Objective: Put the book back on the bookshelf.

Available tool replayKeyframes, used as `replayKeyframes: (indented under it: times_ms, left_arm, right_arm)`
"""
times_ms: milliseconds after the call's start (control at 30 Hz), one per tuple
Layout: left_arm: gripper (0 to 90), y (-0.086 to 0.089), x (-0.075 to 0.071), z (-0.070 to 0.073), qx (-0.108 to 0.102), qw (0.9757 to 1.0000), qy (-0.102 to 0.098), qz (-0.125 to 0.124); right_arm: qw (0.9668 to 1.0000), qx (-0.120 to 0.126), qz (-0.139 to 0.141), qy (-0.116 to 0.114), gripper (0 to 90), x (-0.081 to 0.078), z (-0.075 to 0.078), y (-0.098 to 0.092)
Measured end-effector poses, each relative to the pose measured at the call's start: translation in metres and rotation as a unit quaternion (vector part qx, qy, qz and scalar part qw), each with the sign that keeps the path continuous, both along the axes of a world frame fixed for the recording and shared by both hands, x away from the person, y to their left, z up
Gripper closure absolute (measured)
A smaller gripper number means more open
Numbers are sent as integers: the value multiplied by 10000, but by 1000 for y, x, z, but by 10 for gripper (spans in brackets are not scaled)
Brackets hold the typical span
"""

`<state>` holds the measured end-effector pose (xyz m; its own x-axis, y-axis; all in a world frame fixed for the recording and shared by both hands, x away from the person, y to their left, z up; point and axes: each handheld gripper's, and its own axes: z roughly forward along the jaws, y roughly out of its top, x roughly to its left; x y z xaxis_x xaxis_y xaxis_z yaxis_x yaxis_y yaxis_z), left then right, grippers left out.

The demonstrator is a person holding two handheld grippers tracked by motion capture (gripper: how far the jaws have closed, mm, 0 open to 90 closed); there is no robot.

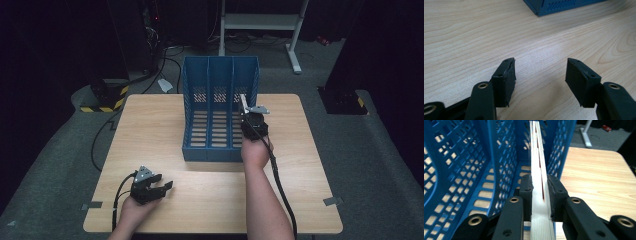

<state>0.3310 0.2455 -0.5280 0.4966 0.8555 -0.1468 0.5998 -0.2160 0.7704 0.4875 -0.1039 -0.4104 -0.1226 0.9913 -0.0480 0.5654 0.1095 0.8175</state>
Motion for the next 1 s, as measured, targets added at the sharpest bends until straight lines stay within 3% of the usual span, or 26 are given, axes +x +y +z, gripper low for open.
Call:
replayKeyframes:
  times_ms: [667,1000]
  left_arm:
    - [411,0,0,0,-52,10000,2,0]
    - [413,0,0,0,-25,10000,3,-16]
  right_arm:
    - [9974,146,-666,-234,759,-2,-9,-2]
    - [9973,125,-674,-273,757,-4,-11,-1]
